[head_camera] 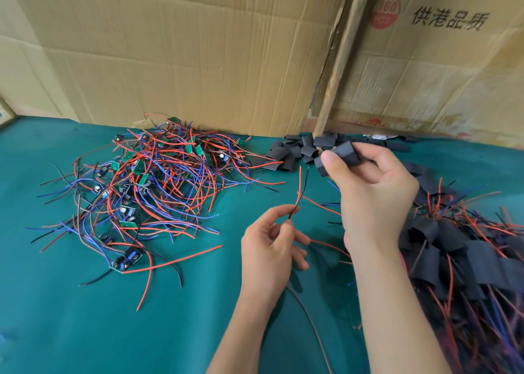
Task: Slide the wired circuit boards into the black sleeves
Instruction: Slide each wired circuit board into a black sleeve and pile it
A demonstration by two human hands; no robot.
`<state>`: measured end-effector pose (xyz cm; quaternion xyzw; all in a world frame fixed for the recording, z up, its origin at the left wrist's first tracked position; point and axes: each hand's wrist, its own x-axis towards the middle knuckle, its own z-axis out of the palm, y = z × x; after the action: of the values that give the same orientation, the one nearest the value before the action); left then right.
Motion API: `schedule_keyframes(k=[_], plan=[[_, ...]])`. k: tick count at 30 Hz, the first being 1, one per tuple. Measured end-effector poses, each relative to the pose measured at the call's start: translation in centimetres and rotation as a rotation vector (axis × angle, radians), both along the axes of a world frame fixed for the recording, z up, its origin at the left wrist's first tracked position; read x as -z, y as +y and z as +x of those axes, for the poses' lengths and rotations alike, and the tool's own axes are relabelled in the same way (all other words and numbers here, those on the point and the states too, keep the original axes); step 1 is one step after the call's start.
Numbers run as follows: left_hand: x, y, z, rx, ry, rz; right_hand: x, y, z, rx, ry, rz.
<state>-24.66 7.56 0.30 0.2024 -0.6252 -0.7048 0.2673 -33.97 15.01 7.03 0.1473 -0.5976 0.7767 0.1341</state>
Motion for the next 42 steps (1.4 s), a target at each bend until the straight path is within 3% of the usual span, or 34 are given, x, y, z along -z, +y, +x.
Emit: schedule_keyframes(k=[3,7,16,26,33,42], plan=[[0.1,0.1,-0.1,-0.005,-0.015,-0.026,0.3,-0.3,0.3,0.042,0.105,0.138],[0.1,0.2,0.0,0.001,-0.018,-0.05,1.1,-0.5,0.2,0.061,0.106,0.202],[-0.1,0.5,0.2,0.011,-0.026,-0.081,1.3,-0.1,-0.3,0.075,-0.062,0.027],[-0.2,0.5,0.2,-0.034,-0.042,-0.13,0.4,1.1,-0.9,-0.15,-0.139,0.111],[0.0,0.4,0.1,-0.034,-0.05,-0.125,0.0,1.4,-0.6,-0.194,-0.171,0.052],[0.0,0.3,0.2,-0.026,0.0,-0.126,0.7,1.5,-0.8,-0.295,-0.199,0.241]])
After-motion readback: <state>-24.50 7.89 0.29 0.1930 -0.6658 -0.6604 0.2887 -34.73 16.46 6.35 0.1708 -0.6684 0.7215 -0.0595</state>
